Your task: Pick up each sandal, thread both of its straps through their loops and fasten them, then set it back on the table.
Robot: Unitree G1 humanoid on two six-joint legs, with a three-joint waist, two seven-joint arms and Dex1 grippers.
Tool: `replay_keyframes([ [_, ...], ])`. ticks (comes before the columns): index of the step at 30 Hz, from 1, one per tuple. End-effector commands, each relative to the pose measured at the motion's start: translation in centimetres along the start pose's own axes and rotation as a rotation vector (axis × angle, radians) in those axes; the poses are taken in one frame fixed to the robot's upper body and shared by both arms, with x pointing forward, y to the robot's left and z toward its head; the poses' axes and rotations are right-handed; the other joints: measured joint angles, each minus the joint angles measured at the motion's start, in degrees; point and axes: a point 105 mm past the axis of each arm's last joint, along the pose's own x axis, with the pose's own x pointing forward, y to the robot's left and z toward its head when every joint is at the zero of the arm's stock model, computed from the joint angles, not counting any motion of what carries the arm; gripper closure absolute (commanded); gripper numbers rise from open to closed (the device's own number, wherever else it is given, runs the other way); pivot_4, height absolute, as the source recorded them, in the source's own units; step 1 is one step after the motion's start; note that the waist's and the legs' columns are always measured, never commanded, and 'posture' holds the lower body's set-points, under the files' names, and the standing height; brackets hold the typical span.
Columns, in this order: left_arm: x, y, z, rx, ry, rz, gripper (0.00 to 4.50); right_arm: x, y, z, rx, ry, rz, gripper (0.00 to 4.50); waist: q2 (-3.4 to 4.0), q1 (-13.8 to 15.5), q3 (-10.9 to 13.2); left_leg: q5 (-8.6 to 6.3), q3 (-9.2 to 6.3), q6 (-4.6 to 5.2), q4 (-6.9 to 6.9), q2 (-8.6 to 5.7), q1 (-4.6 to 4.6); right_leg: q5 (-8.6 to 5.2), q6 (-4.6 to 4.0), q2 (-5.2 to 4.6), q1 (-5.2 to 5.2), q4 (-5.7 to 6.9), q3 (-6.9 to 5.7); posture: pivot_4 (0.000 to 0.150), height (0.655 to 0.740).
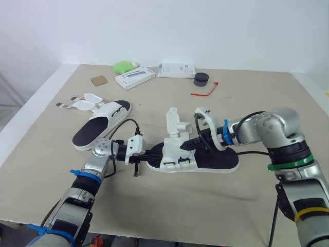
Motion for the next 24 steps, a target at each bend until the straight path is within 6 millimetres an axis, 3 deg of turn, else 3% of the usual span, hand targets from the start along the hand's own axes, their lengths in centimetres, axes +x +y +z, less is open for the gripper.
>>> replay_keyframes([
  [1, 0.0, -3.8, -4.8, -0.181, 0.155, -0.111, 4.50, 0.3, 0.4, -0.8, -0.036, 0.035, 0.023, 4.36, -0.01, 0.00, 0.00, 0.00, -0.01, 0.00, 0.00, 0.02, 0.00, 0.00, -0.01, 0.02, 0.00, 0.00, -0.01, 0.150, 0.7400],
  [6, 0.1, -3.8, -4.8, -0.181, 0.156, -0.110, 4.50, -0.8, 2.8, -0.2, -0.073, 0.002, 0.168, 4.36, -0.01, 0.00, 0.00, -0.01, 0.00, 0.01, -0.02, 0.02, 0.00, -0.03, -0.03, 0.01, 0.00, 0.00, 0.00, 0.150, 0.7400],
  [9, 0.1, -3.7, -4.7, -0.181, 0.155, -0.109, 4.50, -1.3, 3.2, 0.2, -0.077, -0.015, 0.193, 4.36, 0.00, 0.00, 0.00, -0.02, -0.01, 0.03, -0.05, 0.04, 0.00, -0.05, -0.07, 0.04, 0.00, 0.00, -0.02, 0.150, 0.7400],
  [10, 0.2, -3.6, -4.7, -0.180, 0.155, -0.108, 4.50, -1.5, 3.2, 0.2, -0.074, -0.020, 0.196, 3.74, -0.01, 0.00, 0.00, -0.03, -0.01, 0.03, -0.05, 0.05, 0.01, -0.05, -0.08, 0.06, 0.00, 0.00, -0.03, 0.150, 0.7400],
  [12, 0.3, -3.6, -4.7, -0.179, 0.154, -0.108, 4.50, -1.7, 3.3, 0.3, -0.065, -0.024, 0.209, 3.25, 0.00, 0.00, 0.01, -0.03, -0.01, 0.03, -0.05, 0.06, 0.01, -0.05, -0.09, 0.06, -0.01, 0.00, -0.03, 0.150, 0.7400],
  [16, 0.3, -3.4, -4.7, -0.178, 0.153, -0.107, 4.50, -2.1, 3.4, 0.6, -0.021, -0.027, 0.231, 1.58, 0.00, 0.00, 0.01, -0.02, 0.00, 0.03, -0.04, 0.08, 0.01, -0.03, -0.11, 0.08, -0.02, 0.01, -0.03, 0.150, 0.7400],
  [24, 0.4, -3.5, -4.8, -0.181, 0.152, -0.105, 4.50, -1.7, 3.2, 0.5, 0.007, -0.030, 0.223, 1.58, 0.00, 0.01, 0.01, -0.02, -0.01, 0.04, -0.02, 0.09, 0.02, 0.00, -0.12, 0.09, -0.02, 0.03, -0.03, 0.150, 0.7400],
])
